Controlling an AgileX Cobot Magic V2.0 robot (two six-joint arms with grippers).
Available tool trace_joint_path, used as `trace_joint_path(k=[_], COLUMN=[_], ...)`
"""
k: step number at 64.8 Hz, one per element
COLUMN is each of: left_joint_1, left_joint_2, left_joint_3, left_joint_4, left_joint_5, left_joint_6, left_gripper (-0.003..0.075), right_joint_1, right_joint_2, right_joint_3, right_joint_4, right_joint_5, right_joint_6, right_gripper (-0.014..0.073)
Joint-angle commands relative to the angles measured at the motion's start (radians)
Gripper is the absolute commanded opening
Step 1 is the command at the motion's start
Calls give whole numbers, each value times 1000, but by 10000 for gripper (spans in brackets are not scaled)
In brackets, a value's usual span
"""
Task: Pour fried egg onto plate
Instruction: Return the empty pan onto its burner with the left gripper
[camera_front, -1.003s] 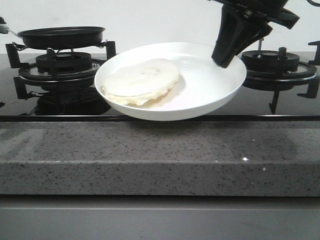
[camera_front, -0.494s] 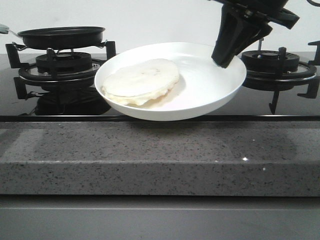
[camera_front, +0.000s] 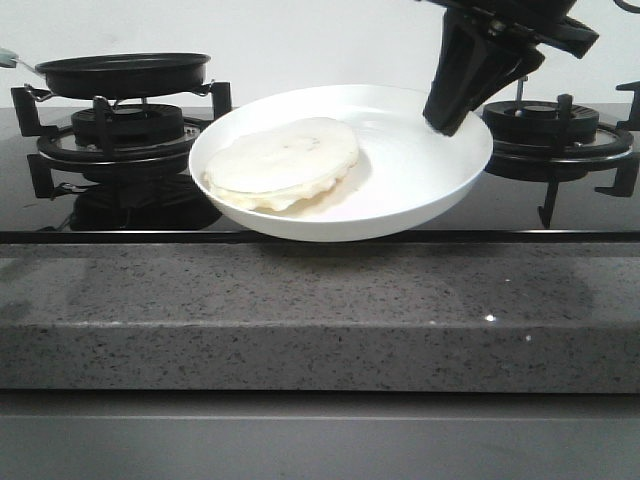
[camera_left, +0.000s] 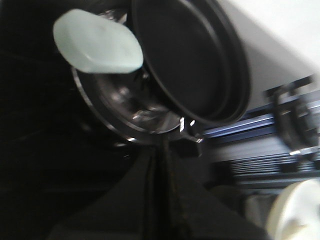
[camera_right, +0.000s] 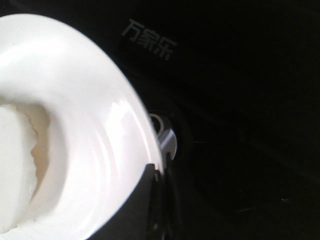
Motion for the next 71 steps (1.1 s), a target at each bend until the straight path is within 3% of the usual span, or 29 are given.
trace_joint_path(k=[1, 21, 28, 45, 71], left_joint_1=[-64, -306, -370, -457, -470], left_joint_2=[-120, -349, -417, -639, -1090], left_joint_3=[-27, -22, 4, 189, 574], left_joint_4=[147, 870, 1027, 1046, 955], left_joint_5=[-97, -197, -223, -394, -642], left_joint_6=[-97, -537, -633, -640, -640], left_gripper=[-20, -20, -20, -20, -19], right_joint_1=[-1, -1, -1, -1, -1], right_joint_2=[-48, -48, -48, -48, -48], right_joint_3=[-25, -25, -25, -25, -25], right_joint_4=[31, 31, 31, 31, 31], right_joint_5=[-33, -33, -33, -33, -33], right_joint_6=[-4, -4, -4, -4, -4], right_gripper=[-60, -60, -60, -60, -60])
